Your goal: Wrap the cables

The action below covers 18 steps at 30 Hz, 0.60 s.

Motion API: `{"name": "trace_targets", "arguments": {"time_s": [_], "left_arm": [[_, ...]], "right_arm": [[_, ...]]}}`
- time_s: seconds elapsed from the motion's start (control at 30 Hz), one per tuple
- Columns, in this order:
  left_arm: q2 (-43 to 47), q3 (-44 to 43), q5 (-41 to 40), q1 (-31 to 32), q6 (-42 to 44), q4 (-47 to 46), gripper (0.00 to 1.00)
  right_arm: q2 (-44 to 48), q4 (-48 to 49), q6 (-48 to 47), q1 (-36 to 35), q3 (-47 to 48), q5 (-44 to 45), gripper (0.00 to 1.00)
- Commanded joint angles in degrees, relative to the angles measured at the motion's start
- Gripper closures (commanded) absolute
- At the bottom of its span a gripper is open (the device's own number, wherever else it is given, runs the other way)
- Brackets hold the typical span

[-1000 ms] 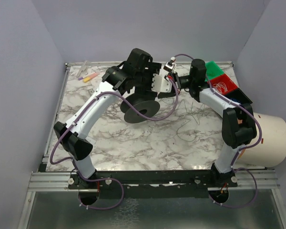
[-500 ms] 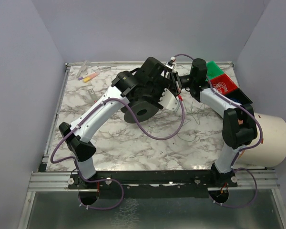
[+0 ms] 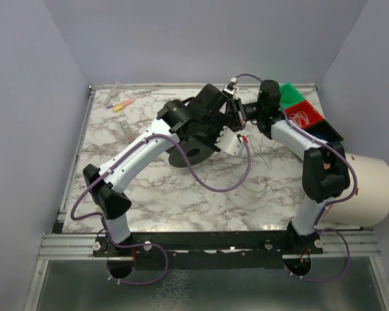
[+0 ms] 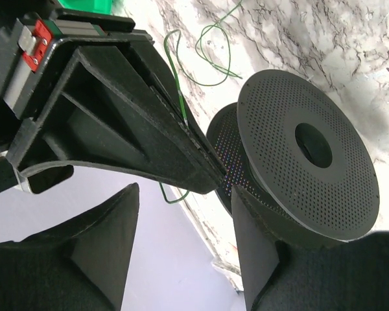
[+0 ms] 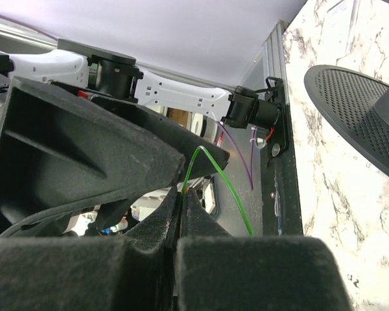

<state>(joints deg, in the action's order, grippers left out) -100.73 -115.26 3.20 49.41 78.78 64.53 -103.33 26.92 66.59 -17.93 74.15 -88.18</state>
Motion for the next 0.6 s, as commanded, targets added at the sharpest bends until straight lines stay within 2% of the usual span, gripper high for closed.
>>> {"name": "trace_targets", "arguments": {"time_s": [0.0,0.27,0.47,0.53,0.57], "left_arm": [[-0.3,0.64,-1.01,-0.53,1.02,0.52,0.42],[-0.96,0.08,1.04,-0.49,0.38,0.42,0.57],[-1.03,0.44,1.3,-0.54,-0.29,0.57,0.86],[-0.95,0.8,1.28,-0.5,-0.42,0.88,1.0],[-0.82,0.82,1.36,-0.53,-0.69,1.09,1.0]], "right_arm": [[2.89,0.16,-1.03,-0.4,-0.8,-5.4,0.99],[3.84,-0.96,-2.07,-1.06,-0.94,-5.67,0.99],[4.01,-1.15,-2.64,-1.11,-0.95,-5.81,1.0],[3.73,-1.08,-3.09,-1.1,-0.73,-6.05,1.0],[3.55,-0.66,-3.3,-1.11,-0.56,-6.46,0.99]]}}
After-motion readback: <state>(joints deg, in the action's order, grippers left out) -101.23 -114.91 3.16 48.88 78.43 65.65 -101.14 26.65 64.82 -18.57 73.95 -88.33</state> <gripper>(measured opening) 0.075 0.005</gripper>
